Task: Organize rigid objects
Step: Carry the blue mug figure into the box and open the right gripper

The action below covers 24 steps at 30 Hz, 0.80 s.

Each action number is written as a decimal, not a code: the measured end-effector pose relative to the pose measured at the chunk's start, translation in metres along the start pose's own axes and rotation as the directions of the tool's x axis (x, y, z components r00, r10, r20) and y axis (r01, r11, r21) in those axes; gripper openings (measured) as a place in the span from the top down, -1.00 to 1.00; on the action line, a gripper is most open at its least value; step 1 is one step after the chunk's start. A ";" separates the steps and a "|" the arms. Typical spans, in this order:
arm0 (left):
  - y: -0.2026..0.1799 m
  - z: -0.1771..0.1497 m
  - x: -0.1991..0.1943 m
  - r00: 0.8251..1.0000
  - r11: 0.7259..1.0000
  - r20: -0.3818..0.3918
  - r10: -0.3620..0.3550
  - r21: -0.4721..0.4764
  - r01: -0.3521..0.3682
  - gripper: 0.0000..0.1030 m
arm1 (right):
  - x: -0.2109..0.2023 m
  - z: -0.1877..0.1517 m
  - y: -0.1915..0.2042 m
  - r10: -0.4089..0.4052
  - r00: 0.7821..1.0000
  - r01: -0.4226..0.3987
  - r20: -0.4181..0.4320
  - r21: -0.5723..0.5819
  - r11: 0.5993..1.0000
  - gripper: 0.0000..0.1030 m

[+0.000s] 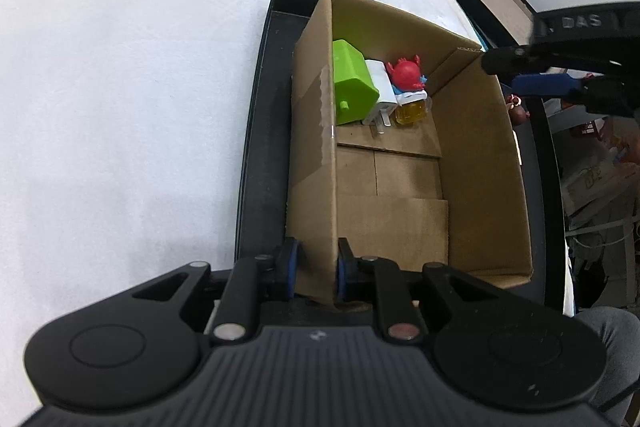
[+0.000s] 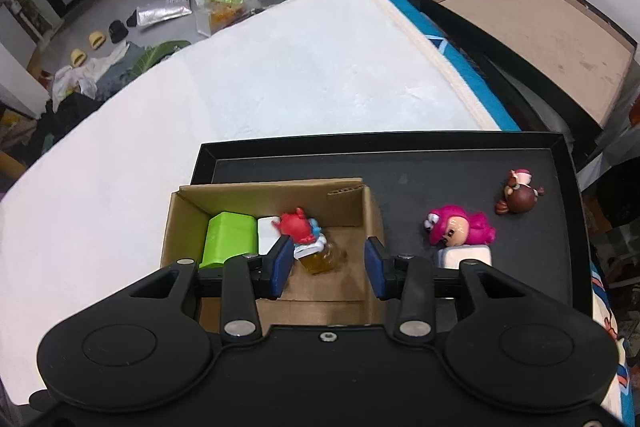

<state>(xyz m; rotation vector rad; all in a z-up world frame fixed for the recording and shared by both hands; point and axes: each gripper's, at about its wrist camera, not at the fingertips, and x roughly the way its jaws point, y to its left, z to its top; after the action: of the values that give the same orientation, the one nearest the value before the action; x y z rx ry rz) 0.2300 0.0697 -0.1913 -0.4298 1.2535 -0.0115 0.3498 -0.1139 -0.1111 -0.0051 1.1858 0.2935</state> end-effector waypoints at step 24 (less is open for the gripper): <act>-0.004 -0.001 -0.004 1.000 1.000 0.008 0.024 0.000 -0.024 0.67 | -0.041 -0.024 -0.082 0.040 0.997 -0.046 0.067 0.095 0.994 -0.30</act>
<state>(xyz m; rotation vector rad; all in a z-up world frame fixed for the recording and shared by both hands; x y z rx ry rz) 0.2283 0.0669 -0.1869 -0.4142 1.2508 0.0108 0.3329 -0.2054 -0.0951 0.1136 1.1352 0.2720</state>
